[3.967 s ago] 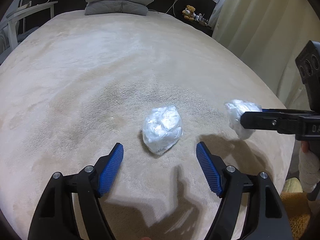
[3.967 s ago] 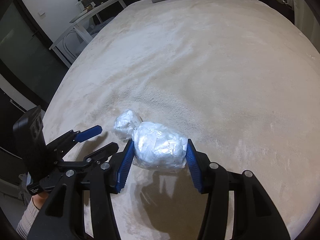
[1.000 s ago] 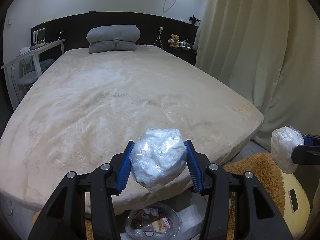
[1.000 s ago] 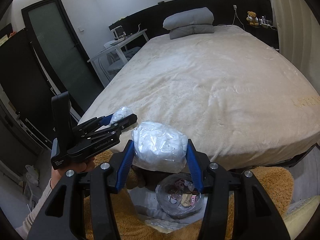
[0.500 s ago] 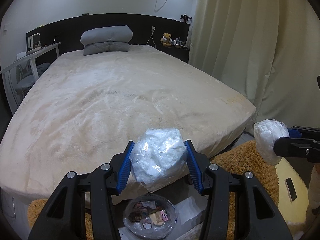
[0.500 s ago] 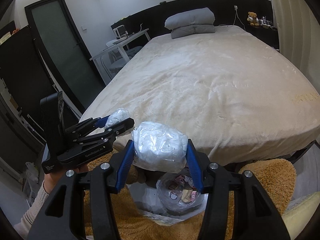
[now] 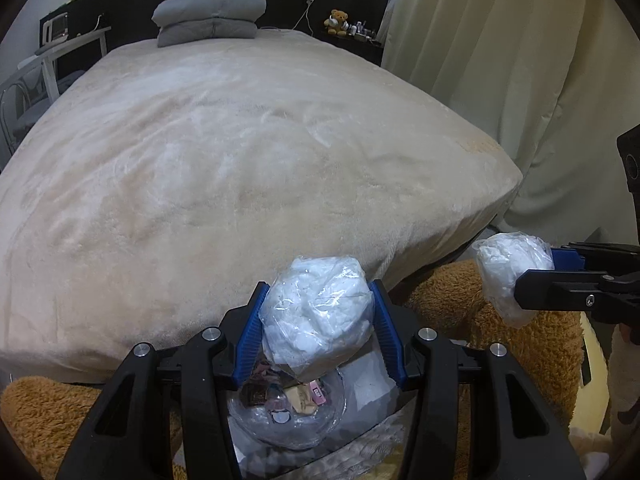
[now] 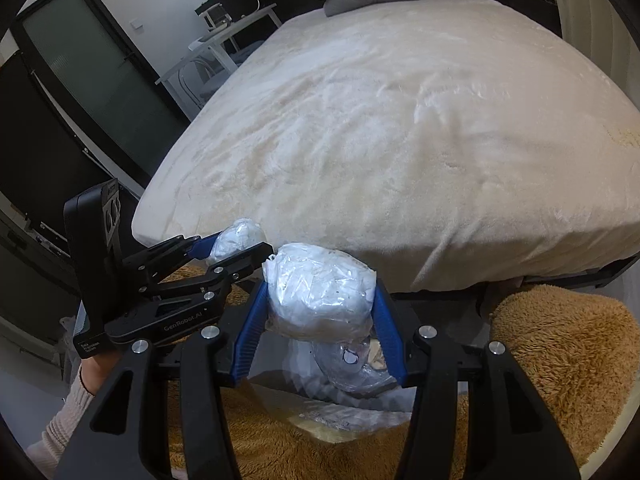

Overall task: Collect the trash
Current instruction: 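Carry white bag with left tool while right tool carries white bag over bin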

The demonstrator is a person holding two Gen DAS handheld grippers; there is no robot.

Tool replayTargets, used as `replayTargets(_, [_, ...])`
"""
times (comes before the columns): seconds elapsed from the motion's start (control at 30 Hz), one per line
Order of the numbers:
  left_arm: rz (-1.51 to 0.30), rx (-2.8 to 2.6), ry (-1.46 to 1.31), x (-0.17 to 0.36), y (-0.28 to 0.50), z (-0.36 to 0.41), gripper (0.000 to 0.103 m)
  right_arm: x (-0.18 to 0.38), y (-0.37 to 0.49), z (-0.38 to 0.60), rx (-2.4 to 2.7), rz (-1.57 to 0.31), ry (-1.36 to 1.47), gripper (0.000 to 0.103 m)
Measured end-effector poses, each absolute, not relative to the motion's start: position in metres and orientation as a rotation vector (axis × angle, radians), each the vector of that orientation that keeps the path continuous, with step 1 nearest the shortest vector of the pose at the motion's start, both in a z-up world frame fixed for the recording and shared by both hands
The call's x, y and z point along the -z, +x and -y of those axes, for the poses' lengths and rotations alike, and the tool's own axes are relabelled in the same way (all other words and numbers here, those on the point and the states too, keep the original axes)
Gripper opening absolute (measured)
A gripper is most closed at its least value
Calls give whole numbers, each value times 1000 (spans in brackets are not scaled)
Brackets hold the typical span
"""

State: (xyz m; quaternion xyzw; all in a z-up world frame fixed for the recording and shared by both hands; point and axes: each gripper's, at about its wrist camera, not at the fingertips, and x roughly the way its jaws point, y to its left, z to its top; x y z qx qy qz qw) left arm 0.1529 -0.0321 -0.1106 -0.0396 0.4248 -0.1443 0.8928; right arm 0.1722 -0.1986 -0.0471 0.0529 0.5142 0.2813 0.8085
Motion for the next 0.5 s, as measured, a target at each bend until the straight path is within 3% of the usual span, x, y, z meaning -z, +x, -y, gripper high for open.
replayTargets(0.5, [-1060,319,-157,182,166,24,49,116,197,183,-581,-1281,100,52])
